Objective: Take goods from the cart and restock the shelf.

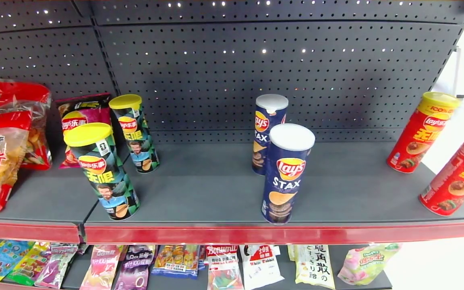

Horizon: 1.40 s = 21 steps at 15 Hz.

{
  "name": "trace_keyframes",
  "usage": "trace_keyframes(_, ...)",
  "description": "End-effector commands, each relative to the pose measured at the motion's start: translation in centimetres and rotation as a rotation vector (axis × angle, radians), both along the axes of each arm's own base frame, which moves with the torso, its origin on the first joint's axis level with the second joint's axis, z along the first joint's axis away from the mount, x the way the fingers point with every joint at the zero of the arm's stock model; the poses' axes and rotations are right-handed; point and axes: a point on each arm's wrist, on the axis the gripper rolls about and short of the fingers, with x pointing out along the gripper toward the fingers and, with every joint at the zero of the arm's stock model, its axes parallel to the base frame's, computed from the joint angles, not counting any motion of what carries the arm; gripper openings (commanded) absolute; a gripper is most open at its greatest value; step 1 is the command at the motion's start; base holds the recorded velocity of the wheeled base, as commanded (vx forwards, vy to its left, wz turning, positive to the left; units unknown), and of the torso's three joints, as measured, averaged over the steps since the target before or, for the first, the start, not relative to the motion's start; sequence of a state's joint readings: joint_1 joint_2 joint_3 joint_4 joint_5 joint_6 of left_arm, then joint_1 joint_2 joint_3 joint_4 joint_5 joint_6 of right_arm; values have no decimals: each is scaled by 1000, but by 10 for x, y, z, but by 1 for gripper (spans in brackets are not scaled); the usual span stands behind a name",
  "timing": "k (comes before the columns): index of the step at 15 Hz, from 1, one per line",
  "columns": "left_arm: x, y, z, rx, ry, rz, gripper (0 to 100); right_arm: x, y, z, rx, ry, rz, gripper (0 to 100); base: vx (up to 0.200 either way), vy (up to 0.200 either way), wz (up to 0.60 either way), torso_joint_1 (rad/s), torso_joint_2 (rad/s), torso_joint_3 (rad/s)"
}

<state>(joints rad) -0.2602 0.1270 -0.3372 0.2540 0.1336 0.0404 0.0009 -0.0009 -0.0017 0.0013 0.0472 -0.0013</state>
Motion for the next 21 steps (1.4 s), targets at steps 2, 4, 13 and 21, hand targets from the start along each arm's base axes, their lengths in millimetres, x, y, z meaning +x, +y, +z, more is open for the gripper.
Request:
trace_keyframes(2,7,-5,3,-50,76,241,100,0,0,0,0,1,1,100,0,0,0,0,0,0)
trace_keyframes(4,10,-10,-1,-52,117,368,100,0,0,0,0,1,1,100,0,0,0,0,0,0)
trace_keyframes(13,15,-11,-63,-67,-83,211,100,0,0,0,0,1,1,100,0,0,0,0,0,0)
trace_keyframes(21,15,-12,-64,-140,-76,197,100,-2,2,59,32,-71,163,100,0,0,0,0,0,0)
